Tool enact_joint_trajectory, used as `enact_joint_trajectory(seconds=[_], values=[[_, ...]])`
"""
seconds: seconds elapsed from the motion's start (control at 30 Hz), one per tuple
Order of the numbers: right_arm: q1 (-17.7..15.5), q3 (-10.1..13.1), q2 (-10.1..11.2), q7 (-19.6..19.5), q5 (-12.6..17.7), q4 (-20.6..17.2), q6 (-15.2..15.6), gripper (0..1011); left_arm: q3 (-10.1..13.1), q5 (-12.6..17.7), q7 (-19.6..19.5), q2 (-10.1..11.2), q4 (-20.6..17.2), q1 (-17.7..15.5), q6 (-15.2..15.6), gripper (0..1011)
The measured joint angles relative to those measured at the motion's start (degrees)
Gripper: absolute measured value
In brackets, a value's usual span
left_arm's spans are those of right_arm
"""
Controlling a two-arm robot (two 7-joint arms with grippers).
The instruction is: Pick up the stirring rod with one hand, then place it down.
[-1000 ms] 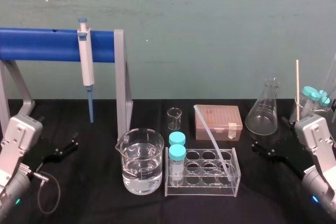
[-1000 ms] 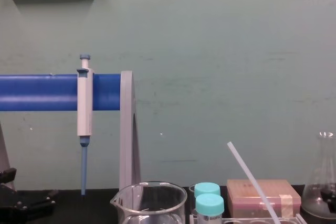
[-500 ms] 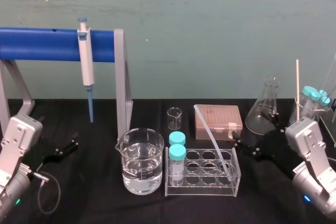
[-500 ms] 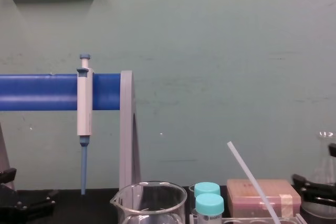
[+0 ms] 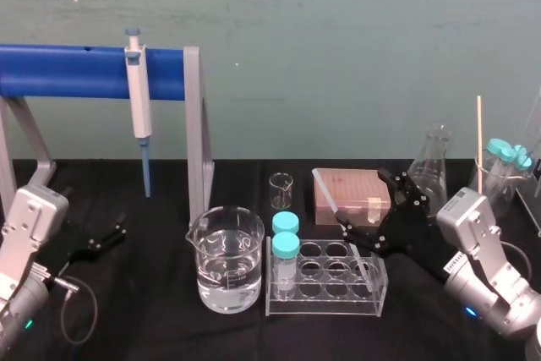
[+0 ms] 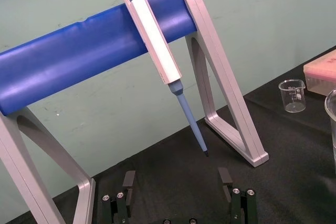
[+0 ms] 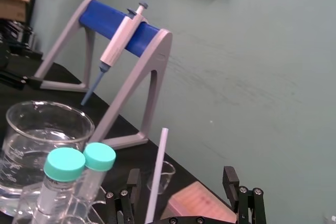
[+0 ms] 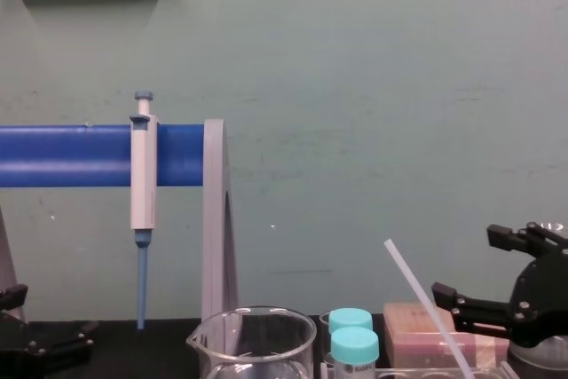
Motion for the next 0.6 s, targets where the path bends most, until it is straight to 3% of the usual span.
enact_joint_trajectory(seconds=[0.6], values=[[5.9, 1.4, -4.8, 11.9, 7.3, 10.1, -2.9, 1000, 0.0, 0.0, 0.0, 0.0, 0.0, 0.0, 0.0, 1000]])
